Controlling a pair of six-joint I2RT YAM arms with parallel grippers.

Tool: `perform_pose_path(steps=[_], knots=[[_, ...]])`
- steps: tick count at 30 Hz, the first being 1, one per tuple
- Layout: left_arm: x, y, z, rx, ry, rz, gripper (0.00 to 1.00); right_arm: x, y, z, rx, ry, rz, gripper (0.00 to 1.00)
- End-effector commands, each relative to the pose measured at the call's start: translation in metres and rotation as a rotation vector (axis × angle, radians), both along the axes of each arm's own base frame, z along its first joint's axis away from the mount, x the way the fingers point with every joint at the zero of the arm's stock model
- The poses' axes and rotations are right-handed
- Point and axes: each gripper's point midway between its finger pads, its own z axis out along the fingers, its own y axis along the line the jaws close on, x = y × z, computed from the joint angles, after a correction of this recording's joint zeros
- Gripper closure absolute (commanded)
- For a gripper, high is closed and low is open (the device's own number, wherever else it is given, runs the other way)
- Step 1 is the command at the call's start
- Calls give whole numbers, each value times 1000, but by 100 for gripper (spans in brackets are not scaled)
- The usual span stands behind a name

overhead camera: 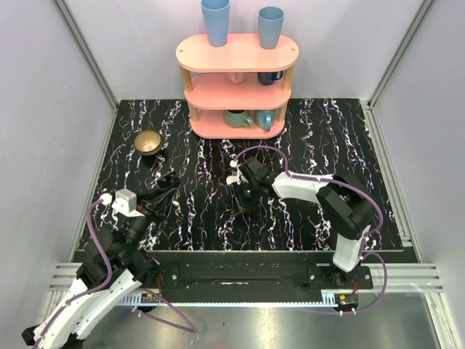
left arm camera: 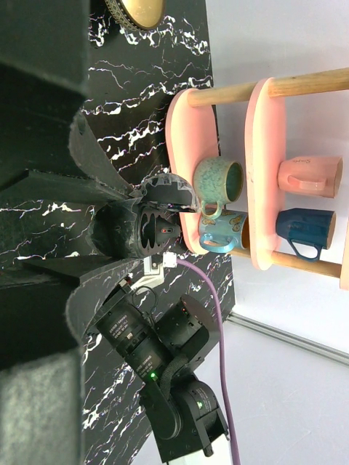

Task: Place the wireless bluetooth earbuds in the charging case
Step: Place the left earbud at the center of the board.

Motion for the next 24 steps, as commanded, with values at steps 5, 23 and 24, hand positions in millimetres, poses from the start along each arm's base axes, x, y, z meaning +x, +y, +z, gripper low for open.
perform_pose_path(steps=[5, 23, 24], knots=[[-24, 26, 43, -148, -141, 14, 100, 7, 6, 34, 70, -60, -17, 59], [-24, 27, 43, -148, -139, 18, 100, 23, 8, 40, 58, -88, -119, 64], [-24, 27, 44, -151, -140, 18, 100, 25, 14, 47, 89, -95, -124, 64]])
